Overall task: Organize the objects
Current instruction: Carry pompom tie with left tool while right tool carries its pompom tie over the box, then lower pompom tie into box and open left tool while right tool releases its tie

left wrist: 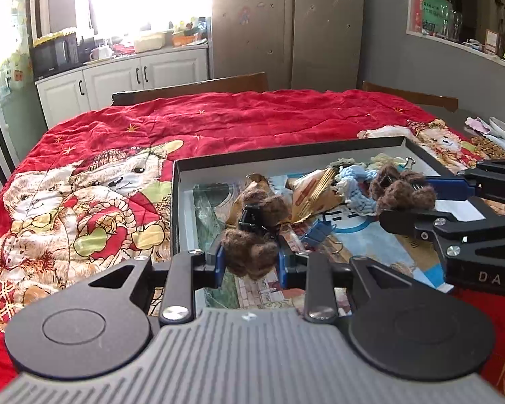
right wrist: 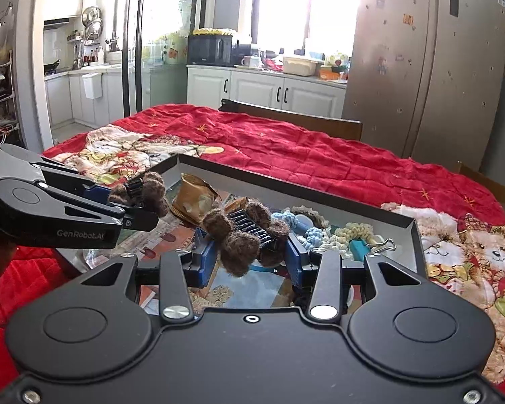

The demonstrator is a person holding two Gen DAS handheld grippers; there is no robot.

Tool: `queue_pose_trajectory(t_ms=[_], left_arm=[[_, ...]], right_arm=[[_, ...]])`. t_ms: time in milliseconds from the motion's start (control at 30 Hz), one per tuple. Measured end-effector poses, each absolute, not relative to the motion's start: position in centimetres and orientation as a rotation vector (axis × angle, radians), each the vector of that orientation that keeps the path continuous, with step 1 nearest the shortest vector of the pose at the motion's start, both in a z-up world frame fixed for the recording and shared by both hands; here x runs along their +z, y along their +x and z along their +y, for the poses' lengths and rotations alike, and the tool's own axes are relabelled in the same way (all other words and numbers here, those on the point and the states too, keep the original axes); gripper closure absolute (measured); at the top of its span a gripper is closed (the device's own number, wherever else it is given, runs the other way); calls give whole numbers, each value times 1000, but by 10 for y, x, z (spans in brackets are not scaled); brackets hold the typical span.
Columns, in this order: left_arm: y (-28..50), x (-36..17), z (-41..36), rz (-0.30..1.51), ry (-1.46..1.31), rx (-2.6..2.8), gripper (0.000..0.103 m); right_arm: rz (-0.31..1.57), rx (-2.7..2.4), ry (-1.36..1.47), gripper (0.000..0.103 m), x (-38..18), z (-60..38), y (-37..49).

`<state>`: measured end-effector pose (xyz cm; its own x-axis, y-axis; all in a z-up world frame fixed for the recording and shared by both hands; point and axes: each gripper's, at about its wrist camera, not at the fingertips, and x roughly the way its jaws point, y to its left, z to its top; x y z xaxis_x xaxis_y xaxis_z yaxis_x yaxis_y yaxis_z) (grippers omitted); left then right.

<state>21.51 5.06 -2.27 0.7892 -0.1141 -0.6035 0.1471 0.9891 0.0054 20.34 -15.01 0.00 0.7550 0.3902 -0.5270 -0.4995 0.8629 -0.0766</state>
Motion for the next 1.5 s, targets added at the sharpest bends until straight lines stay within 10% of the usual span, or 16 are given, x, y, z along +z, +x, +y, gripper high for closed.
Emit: queue_pose_trajectory(t_ms=[1500], left_arm=[[221, -38, 39, 664, 109, -135, 42]], right_arm=[[606, 495, -261, 53, -35, -135, 227]])
